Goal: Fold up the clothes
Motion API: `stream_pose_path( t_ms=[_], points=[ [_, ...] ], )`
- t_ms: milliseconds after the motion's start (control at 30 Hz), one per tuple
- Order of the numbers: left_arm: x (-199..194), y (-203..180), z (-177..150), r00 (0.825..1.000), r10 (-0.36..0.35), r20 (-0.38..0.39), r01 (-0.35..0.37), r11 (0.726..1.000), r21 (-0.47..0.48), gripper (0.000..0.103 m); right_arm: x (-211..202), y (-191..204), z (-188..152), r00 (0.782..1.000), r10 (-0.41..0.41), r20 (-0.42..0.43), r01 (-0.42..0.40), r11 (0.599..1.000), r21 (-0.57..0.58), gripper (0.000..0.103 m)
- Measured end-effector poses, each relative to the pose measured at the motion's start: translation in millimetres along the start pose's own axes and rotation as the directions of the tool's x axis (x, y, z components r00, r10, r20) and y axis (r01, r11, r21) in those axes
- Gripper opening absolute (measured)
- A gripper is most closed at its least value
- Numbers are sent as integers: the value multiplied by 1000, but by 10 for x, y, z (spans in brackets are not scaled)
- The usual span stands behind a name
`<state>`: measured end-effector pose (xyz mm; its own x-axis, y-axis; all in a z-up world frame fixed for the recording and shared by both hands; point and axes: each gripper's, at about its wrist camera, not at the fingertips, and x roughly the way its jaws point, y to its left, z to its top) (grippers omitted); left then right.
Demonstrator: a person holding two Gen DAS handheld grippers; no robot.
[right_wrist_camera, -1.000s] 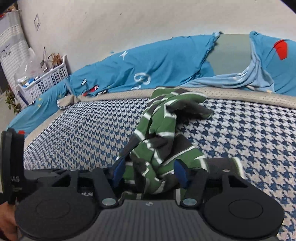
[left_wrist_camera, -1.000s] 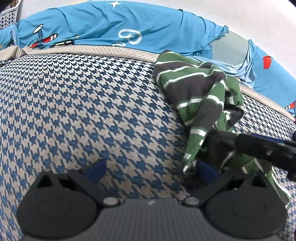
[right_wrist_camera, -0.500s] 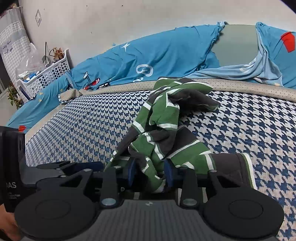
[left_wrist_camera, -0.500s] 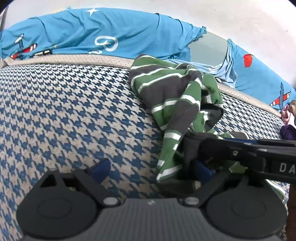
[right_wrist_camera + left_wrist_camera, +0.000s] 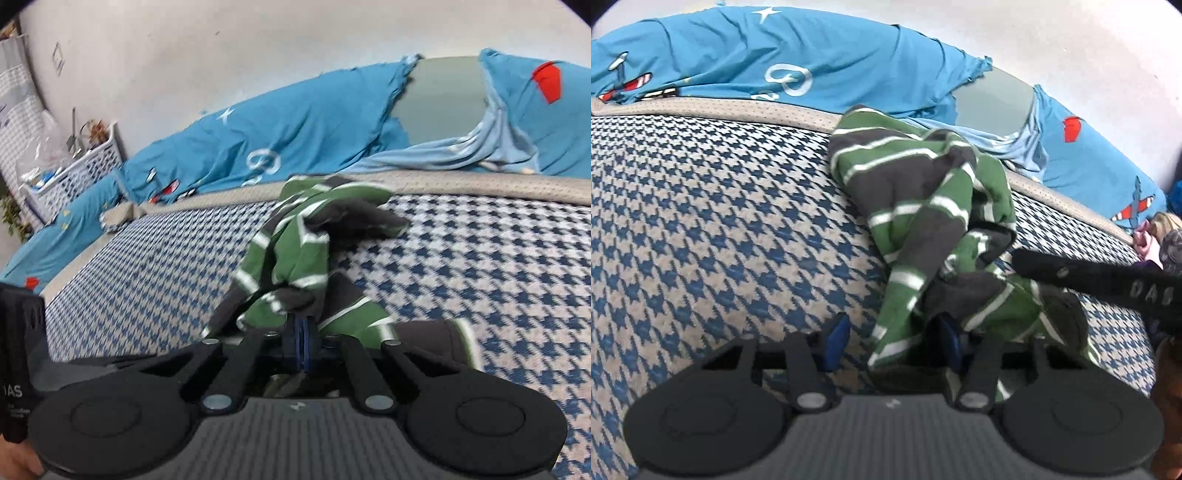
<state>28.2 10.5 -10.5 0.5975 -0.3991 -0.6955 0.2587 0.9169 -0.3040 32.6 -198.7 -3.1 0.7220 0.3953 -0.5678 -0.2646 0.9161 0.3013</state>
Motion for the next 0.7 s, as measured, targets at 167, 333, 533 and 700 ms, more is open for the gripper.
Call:
stream_pose_path(
  t_ms=[167,333,533,700],
  points=[
    [-57,36,32,999,-40,14,40,998,-48,47,-125,-207,91,999,-21,46,16,996,88,3],
    [-90,73,49,999,-27,26,29,997,-68,47,-181,-202,113,998,60,32,-62,996,58,5],
    [-124,116,51,999,-22,29,24,996,-88,47,-113,-63,35,994,108,-22,-108,994,-25,23],
    [-87,148,35,999,42,6,-41,995,-94,47,-31,19,-15,991,123,-45,-126,989,-79,30]
  ],
)
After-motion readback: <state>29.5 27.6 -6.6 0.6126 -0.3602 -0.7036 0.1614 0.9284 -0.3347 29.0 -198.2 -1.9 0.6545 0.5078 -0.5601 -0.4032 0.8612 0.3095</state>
